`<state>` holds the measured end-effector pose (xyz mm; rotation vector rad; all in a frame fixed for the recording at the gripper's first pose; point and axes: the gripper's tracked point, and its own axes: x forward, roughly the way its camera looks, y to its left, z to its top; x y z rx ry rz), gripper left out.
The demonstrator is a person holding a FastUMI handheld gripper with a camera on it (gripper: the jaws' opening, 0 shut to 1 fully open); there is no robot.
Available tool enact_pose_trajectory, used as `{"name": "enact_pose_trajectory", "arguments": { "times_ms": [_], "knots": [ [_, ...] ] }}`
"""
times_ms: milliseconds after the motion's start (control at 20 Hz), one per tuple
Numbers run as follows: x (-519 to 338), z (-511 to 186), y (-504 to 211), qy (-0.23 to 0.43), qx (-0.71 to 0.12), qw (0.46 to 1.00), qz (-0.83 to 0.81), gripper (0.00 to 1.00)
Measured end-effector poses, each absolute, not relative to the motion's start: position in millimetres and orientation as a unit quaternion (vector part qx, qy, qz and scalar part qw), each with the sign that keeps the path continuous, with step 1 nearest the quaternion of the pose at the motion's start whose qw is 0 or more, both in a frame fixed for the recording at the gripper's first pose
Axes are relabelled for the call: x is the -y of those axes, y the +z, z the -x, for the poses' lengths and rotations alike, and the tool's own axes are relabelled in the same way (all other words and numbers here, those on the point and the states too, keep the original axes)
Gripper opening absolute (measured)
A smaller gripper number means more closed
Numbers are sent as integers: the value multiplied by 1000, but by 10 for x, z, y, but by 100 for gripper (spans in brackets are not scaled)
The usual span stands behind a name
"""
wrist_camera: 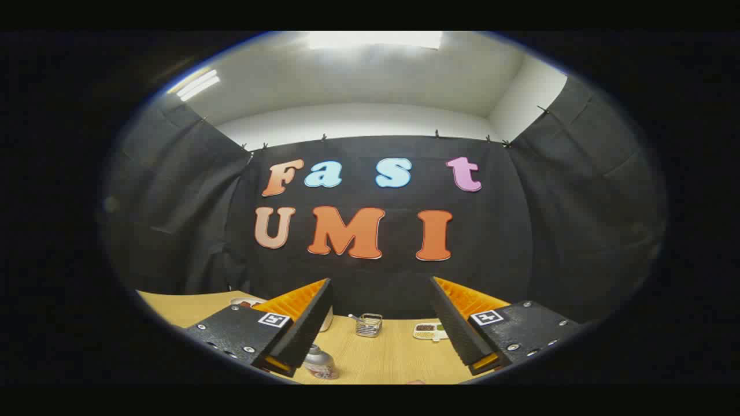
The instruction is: Take the bottle from table, then pour the juice into the cup, finally place the bottle on the coaster
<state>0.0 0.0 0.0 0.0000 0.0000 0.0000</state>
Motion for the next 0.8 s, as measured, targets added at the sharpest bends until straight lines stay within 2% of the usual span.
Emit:
{"name": "enact_pose_trajectory", "arguments": {
  "times_ms": [800],
  "knots": [
    [-190,-19,-57,16,-9,1000,-6,97]
  ]
}}
